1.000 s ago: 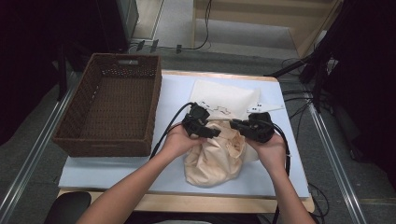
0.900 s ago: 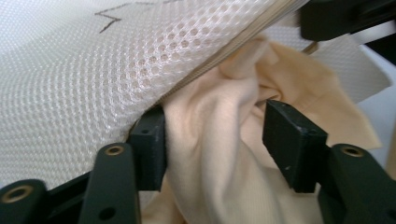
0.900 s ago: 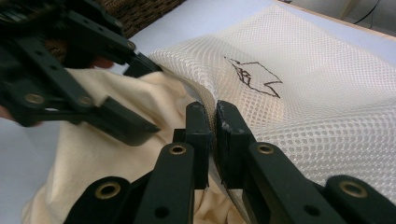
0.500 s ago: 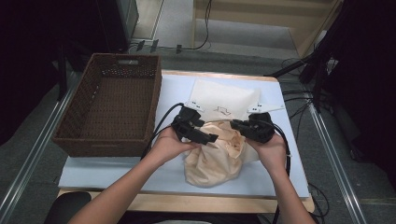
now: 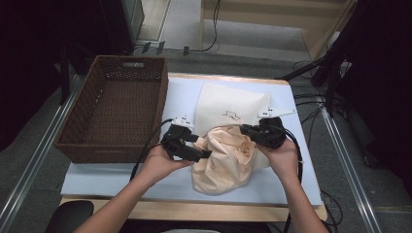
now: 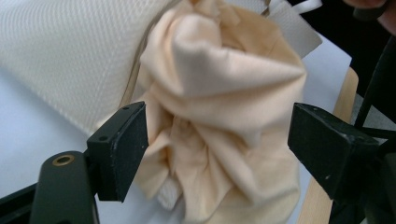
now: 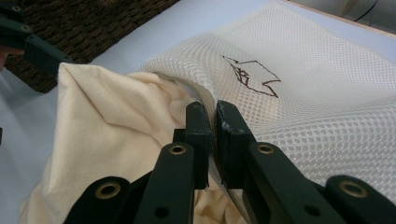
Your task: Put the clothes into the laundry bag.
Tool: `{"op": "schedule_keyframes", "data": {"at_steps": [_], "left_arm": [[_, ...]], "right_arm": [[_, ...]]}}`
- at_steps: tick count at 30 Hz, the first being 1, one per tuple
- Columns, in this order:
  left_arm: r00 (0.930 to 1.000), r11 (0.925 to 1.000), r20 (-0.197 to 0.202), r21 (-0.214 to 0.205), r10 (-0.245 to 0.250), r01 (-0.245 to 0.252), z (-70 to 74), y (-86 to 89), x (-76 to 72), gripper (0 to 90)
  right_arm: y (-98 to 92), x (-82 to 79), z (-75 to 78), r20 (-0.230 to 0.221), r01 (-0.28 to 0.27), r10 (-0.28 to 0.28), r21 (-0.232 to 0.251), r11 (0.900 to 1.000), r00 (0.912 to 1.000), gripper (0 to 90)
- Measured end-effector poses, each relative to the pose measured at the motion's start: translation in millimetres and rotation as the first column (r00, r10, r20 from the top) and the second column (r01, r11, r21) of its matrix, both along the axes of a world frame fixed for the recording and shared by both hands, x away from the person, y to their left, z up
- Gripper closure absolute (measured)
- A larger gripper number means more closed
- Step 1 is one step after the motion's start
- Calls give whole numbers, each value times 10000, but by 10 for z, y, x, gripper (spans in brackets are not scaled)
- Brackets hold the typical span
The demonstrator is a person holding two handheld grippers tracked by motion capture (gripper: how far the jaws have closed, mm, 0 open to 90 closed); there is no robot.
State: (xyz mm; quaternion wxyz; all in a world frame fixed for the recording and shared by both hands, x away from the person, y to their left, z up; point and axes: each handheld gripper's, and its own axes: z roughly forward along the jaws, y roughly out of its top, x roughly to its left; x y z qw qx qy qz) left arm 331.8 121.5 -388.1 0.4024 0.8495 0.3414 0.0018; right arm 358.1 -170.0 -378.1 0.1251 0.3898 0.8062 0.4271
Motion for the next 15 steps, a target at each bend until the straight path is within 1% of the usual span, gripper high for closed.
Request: {"op": "schedule_keyframes", "data": {"at_steps": [1, 2, 4, 6, 7, 9, 12, 13, 14, 15], "left_arm": [[9998, 9994, 198, 340, 91, -98, -37, 27, -47, 216], [9997, 9991, 220, 388, 134, -142, -48, 38, -59, 216], [9996, 9992, 84, 286, 260, -263, -90, 65, -75, 218], [9991, 9986, 40, 313, 420, -421, -144, 77, -79, 219], [9991, 9983, -6, 392, 425, -425, -169, 81, -76, 218], [9984, 9979, -201, 362, 536, -528, -226, 86, -60, 218], [9966, 9955, -179, 506, 810, -800, -309, 97, -16, 218], [9966, 9955, -179, 506, 810, -800, -309, 97, -16, 220], [9962, 9953, -243, 512, 836, -823, -346, 97, 11, 225], [9961, 9949, -220, 546, 856, -843, -360, 92, 18, 233]], "right_arm": [[-1, -1, 0, 13, -23, 23, -41, 10000, 10000, 851], [-1, -1, 0, 14, -29, 29, -57, 10000, 10000, 851], [-6, -1, 1, 22, -53, 54, -78, 10000, 10000, 851], [-11, 3, 3, 42, -65, 66, -69, 10000, 10000, 851], [-12, 6, 4, 47, -71, 72, -60, 10000, 10000, 852], [-12, 11, 4, 36, -76, 76, -63, 10000, 10000, 852], [-11, 16, 1, 28, -102, 103, -63, 9999, 9999, 852], [-11, 16, 1, 28, -102, 103, -63, 9999, 9999, 852], [-10, 17, -2, 41, -136, 136, -77, 9999, 9999, 852], [-10, 17, -3, 37, -143, 144, -80, 9999, 9999, 852]]}}
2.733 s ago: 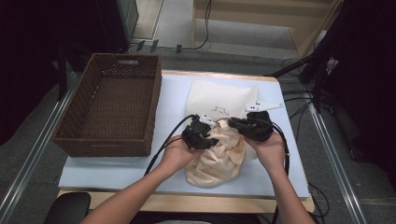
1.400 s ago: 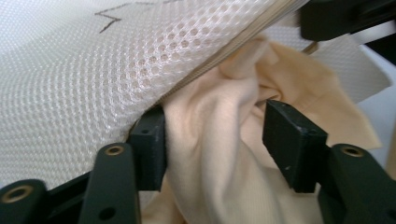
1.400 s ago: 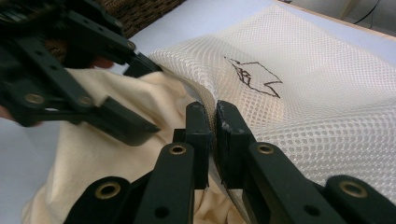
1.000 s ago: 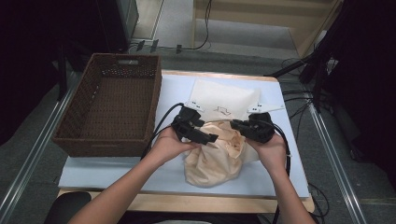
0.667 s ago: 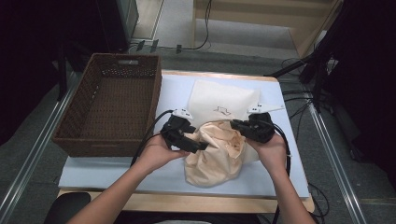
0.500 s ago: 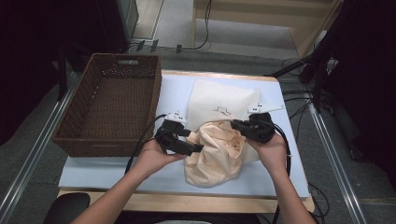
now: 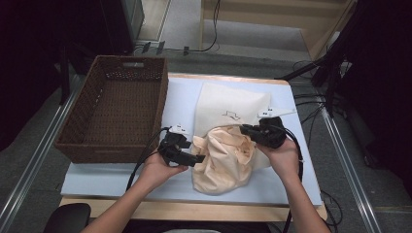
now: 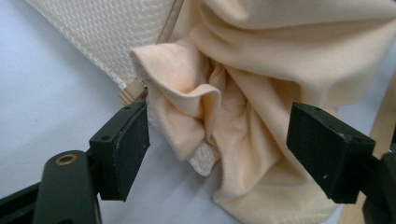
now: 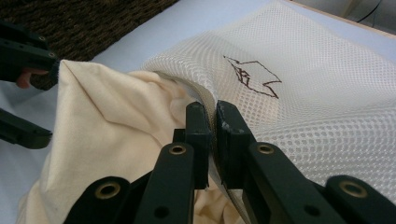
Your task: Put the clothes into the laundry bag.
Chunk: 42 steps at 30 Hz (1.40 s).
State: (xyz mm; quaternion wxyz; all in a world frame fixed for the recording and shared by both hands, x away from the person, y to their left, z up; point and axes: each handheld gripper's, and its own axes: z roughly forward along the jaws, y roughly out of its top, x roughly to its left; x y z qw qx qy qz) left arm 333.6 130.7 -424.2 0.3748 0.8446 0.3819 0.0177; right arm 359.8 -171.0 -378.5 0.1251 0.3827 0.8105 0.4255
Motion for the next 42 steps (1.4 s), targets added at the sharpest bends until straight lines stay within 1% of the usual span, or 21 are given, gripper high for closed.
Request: {"op": "schedule_keyframes", "data": {"at_steps": [1, 3, 4, 5, 7, 8, 9, 13, 17, 19, 21, 23, 24, 26, 31, 34, 36, 37, 39, 41, 42], "left_arm": [[10000, 10000, 4, -9, -15, 15, -24, -11, 12, 244], [10000, 9999, 56, 121, 68, -69, -73, -29, 45, 253], [9999, 9999, -41, 65, 92, -92, -105, -35, 72, 266], [9999, 10000, -116, 77, 59, -58, -119, -35, 86, 286], [9999, 10000, -130, -53, 20, -21, -154, -36, 111, 334], [9999, 10000, -159, -84, -38, 37, -163, -36, 120, 376], [10000, 10000, -26, -39, 21, -21, -168, -39, 123, 399], [9998, 9998, 83, -32, 187, -187, -178, -41, 139, 529], [9999, 10000, 92, -17, 70, -70, -170, -43, 144, 618], [9997, 10000, 253, 21, -19, 19, -164, -48, 139, 661], [9997, 10000, 239, -22, -14, 14, -158, -57, 135, 700], [9999, 9998, 75, -168, -88, 89, -153, -53, 148, 760], [9999, 9998, 42, -159, -91, 92, -146, -48, 152, 780], [9999, 9997, 84, -214, -152, 153, -133, -49, 147, 827], [9982, 9991, 442, -142, -398, 405, -58, -109, 84, 850], [9962, 9976, 613, -271, -625, 643, 11, -153, 37, 850], [9954, 9959, 606, -477, -743, 773, 51, -188, 4, 849], [9955, 9947, 502, -595, -805, 834, 64, -209, -12, 843], [9945, 9921, 442, -776, -954, 986, 81, -247, -41, 817], [9920, 9893, 395, -791, -1196, 1225, 84, -294, -67, 776], [9909, 9873, 339, -876, -1302, 1327, 72, -321, -75, 759]], "right_arm": [[0, 0, -1, 4, 5, -5, -2, 10000, 10000, 852], [1, 0, -3, 10, 9, -9, 4, 10000, 10000, 852], [2, 0, -3, 8, 14, -15, 10, 10000, 10000, 852], [6, -3, -4, 1, 16, -16, 8, 10000, 10000, 852], [11, -6, -6, 13, 24, -24, -9, 10000, 10000, 852], [14, -7, -8, -5, 20, -20, -13, 10000, 10000, 851], [19, -8, -12, -3, 28, -28, -6, 10000, 10000, 852], [35, -19, -24, -10, 34, -35, -56, 10000, 10000, 851], [26, -25, -33, -19, 66, -66, -76, 9999, 10000, 851], [22, -29, -35, -8, 69, -70, -81, 9999, 10000, 851], [22, -32, -36, -39, 98, -98, -79, 9999, 9999, 851], [24, -32, -39, -28, 89, -89, -85, 9999, 10000, 851], [26, -33, -40, -30, 94, -94, -84, 9999, 10000, 851], [27, -32, -39, -20, 83, -83, -96, 9999, 10000, 851], [23, -31, -39, -29, 97, -97, -87, 9999, 9999, 851], [22, -34, -39, -57, 117, -117, -91, 9999, 9999, 851], [22, -34, -39, -57, 127, -127, -92, 9999, 9999, 852], [22, -35, -38, -46, 138, -139, -95, 9999, 9999, 852], [24, -36, -38, -39, 143, -143, -106, 9998, 9999, 852], [25, -37, -38, -39, 153, -153, -112, 9998, 9999, 853], [26, -35, -39, -41, 152, -153, -114, 9998, 9999, 852]]}}
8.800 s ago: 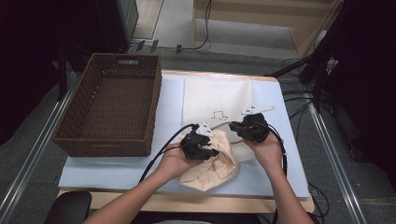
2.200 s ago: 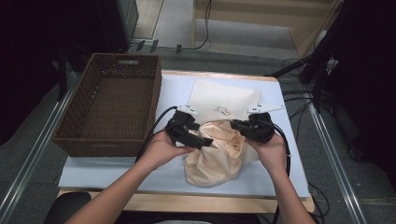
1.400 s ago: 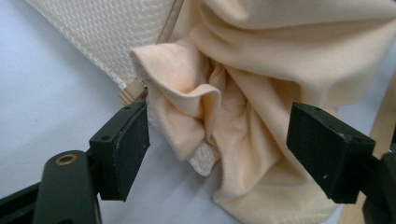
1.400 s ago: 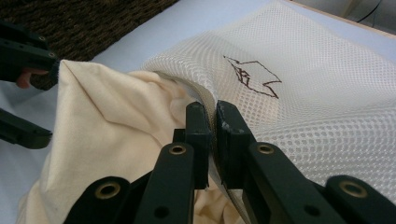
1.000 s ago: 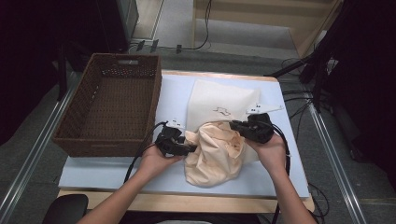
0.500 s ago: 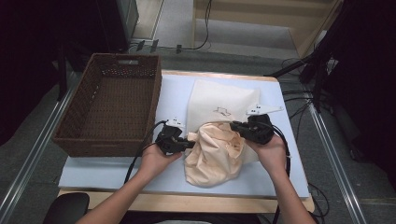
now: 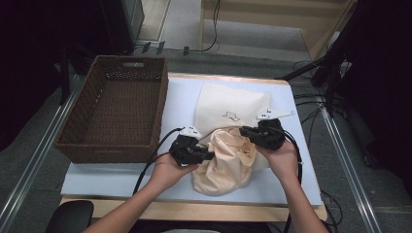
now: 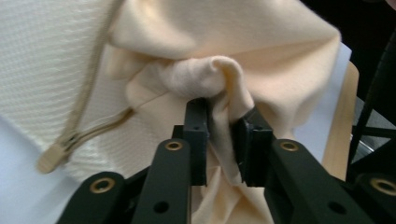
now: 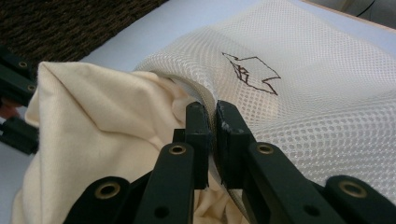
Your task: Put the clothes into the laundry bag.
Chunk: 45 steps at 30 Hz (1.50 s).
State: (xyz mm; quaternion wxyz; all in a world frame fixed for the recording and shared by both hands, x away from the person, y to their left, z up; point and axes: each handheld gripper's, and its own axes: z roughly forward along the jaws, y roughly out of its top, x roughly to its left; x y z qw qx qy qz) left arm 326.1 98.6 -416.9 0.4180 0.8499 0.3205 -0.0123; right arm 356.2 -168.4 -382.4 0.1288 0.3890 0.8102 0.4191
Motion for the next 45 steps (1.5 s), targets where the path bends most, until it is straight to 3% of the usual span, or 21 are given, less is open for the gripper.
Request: {"op": "schedule_keyframes", "data": {"at_steps": [4, 10, 12, 13, 15, 17, 20, 25, 29, 33, 35, 45], "left_arm": [[9993, 9997, -288, 55, -250, 252, -61, -61, 13, 624], [9962, 9981, -681, -351, -539, 515, -67, -105, 11, 395], [9962, 9980, -613, -200, -612, 600, -71, -156, 3, 314], [9978, 9986, -430, 116, -505, 510, -77, -190, 2, 288], [9996, 9986, -220, 492, -203, 213, -116, -268, 14, 308], [9999, 9970, -23, 757, 141, -139, -163, -333, 44, 391], [9982, 9955, 94, 744, 584, -589, -223, -388, 112, 596], [9971, 9932, 205, 886, 736, -752, -225, -437, 199, 796], [9965, 9944, 209, 663, 809, -821, -101, -440, 265, 827], [9937, 9941, 582, 453, 956, -982, 62, -460, 310, 829], [9933, 9937, 587, 451, 1000, -1027, 97, -486, 342, 829], [9916, 9865, 365, 1030, 1244, -1276, -87, -686, 570, 824]], "right_arm": [[5, -2, 0, -16, -25, 24, -44, 10000, 10000, 852], [-6, -2, -2, -45, 35, -35, -42, 10000, 10000, 852], [-6, -2, -1, -45, 37, -37, -31, 10000, 10000, 852], [-4, -3, 0, -51, 38, -38, -33, 10000, 10000, 852], [2, -1, -1, -6, -5, 5, -48, 10000, 10000, 852], [10, -3, 1, -25, -32, 32, -45, 10000, 10000, 853], [26, -12, 6, -41, -53, 53, -21, 10000, 10000, 853], [36, -18, 15, -30, -151, 151, 3, 9999, 9999, 856], [48, -34, 46, 18, -219, 219, 120, 9997, 9998, 859], [45, -49, 84, 123, -319, 316, 268, 9991, 9994, 861], [44, -53, 96, 162, -340, 334, 331, 9989, 9993, 863], [38, -57, 117, 134, -449, 443, 448, 9980, 9989, 869]]}}
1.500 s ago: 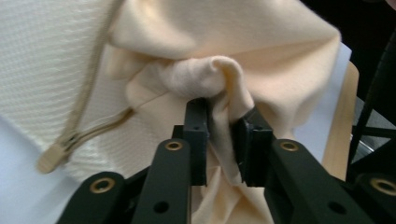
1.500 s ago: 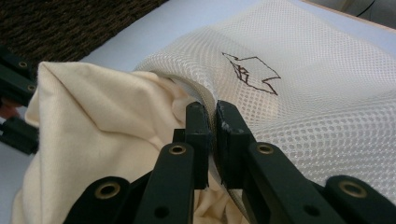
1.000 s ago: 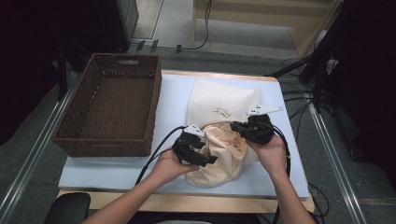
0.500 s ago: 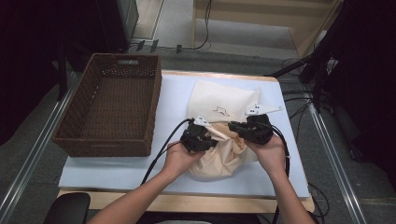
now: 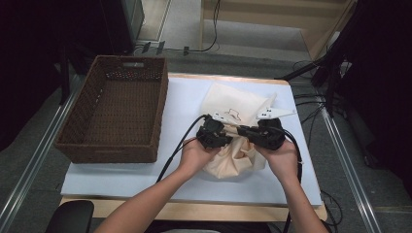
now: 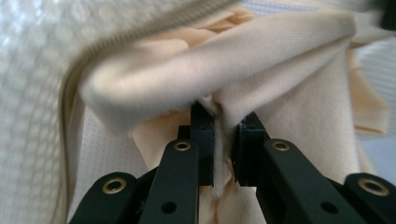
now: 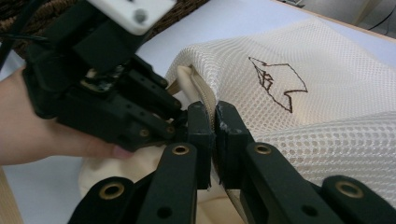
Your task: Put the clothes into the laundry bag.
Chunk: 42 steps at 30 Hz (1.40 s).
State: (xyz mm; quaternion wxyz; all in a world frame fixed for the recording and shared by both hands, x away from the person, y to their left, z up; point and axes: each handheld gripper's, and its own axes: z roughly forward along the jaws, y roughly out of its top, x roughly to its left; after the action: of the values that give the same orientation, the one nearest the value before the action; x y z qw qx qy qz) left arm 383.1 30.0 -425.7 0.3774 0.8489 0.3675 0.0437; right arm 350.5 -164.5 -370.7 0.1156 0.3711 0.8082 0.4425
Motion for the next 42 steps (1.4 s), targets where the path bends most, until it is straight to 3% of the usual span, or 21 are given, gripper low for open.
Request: {"op": "schedule_keyframes", "data": {"at_steps": [2, 6, 10, 13, 15, 17, 21, 26, 28, 31, 36, 42], "left_arm": [[9999, 9998, 28, -136, 165, -164, 19, 2, 28, 824], [9967, 9971, 642, -612, 502, -462, 89, 31, 6, 825], [9958, 9973, 650, -402, 637, -612, 46, -5, 73, 825], [9949, 9956, 494, -376, 878, -860, -38, -7, 149, 823], [9963, 9959, 167, -357, 839, -832, -90, 1, 199, 816], [9965, 9960, 158, -364, 823, -817, -111, 12, 221, 807], [9972, 9959, -308, -572, 683, -700, -100, 58, 261, 771], [9995, 9981, -85, -534, 299, -303, -2, 116, 204, 703], [9995, 9973, 105, -671, 294, -287, 57, 153, 173, 643], [9999, 9947, -17, -1015, 169, -170, 150, 216, 139, 561], [9998, 9953, -164, -961, -123, 107, 252, 319, 43, 489], [9985, 9974, -67, -492, -537, 533, 286, 427, -151, 424]], "right_arm": [[9, -6, 1, 15, -59, 59, -30, 10000, 10000, 870], [-18, -12, 11, 40, -55, 55, 103, 9999, 10000, 875], [-33, -9, 13, -41, -1, 1, 95, 10000, 10000, 875], [-32, -2, 0, -53, -30, 30, 70, 10000, 10000, 876], [-29, -2, -5, -127, -63, 63, 55, 10000, 9999, 876], [-22, 3, -19, -180, -44, 45, 34, 10000, 9998, 877], [-7, 12, -50, -242, -100, 97, -95, 9999, 9997, 876], [-23, 22, -56, -242, -12, 9, -106, 9999, 9997, 876], [-33, 22, -55, -280, 29, -32, -81, 10000, 9996, 876], [-46, 26, -56, -243, 33, -34, -73, 10000, 9997, 876], [-53, 25, -55, -269, 88, -90, -80, 9999, 9996, 876], [-56, 22, -53, -213, 111, -113, -93, 9999, 9997, 875]]}}
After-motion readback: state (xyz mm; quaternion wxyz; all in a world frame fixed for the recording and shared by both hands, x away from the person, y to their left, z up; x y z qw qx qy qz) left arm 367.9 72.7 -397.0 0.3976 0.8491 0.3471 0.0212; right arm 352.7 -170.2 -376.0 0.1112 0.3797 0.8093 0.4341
